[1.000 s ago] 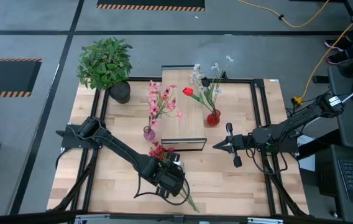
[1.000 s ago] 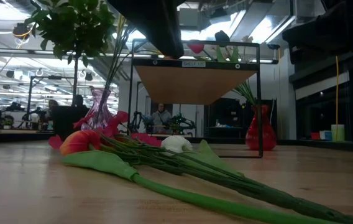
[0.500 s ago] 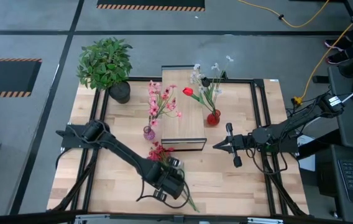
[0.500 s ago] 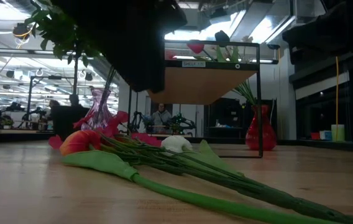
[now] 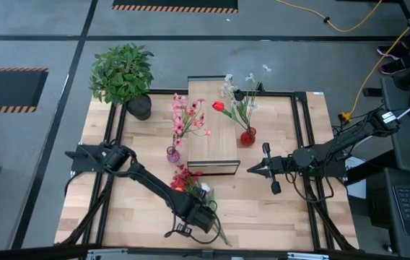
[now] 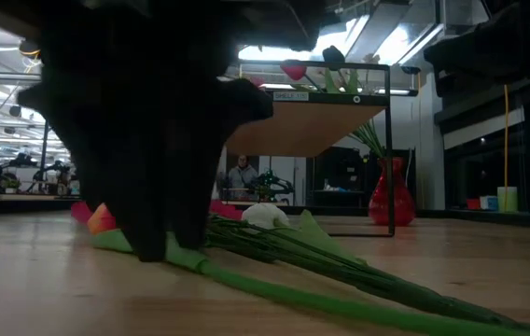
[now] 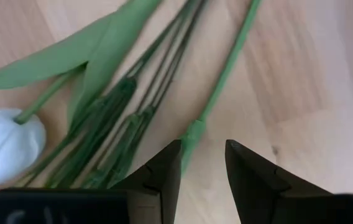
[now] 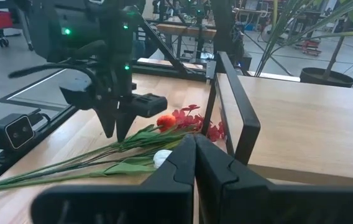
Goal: Pick and place flowers into a vace then onto a shelf
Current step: Put the orange tulip into the violet vase
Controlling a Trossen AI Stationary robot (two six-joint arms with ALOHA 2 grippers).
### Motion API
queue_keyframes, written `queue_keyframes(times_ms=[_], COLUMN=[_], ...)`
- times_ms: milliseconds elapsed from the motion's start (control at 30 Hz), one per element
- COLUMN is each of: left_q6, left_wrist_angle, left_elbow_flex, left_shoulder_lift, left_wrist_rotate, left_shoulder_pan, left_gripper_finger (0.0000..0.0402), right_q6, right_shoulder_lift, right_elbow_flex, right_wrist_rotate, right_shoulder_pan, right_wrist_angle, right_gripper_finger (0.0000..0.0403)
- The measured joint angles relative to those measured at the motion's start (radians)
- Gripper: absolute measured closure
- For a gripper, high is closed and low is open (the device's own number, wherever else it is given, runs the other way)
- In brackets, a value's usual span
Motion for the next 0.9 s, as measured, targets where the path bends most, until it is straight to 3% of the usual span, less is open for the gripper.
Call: queue_keyframes(times_ms=[233, 467, 733, 900], left_q6=[0.031, 0.044, 0.051, 0.036], left_wrist_angle=[0.001, 0.0, 0.002, -0.002], left_elbow_flex=[0.001, -0.001, -0.027, -0.027], left_shoulder_lift=[0.015, 0.015, 0.011, 0.011], left_wrist_rotate=[-0.006, 0.064, 0.089, 0.074], left_shoulder_pan=[0.02, 0.043, 0.037, 0.018], left_gripper_finger=[0.0292, 0.0304, 0.0386, 0.0391], right_q6=[0.0, 0.0, 0.0, 0.0], right_shoulder_lift=[0.0, 0.0, 0.0, 0.0], right_elbow_flex=[0.0, 0.0, 0.0, 0.0], right_wrist_rotate=[0.0, 0.0, 0.0, 0.0], right_shoulder_pan=[0.0, 0.0, 0.0, 0.0], right_wrist_angle=[0.0, 0.0, 0.0, 0.0], right_gripper_finger=[0.0396, 0.0396, 0.0396, 0.0396])
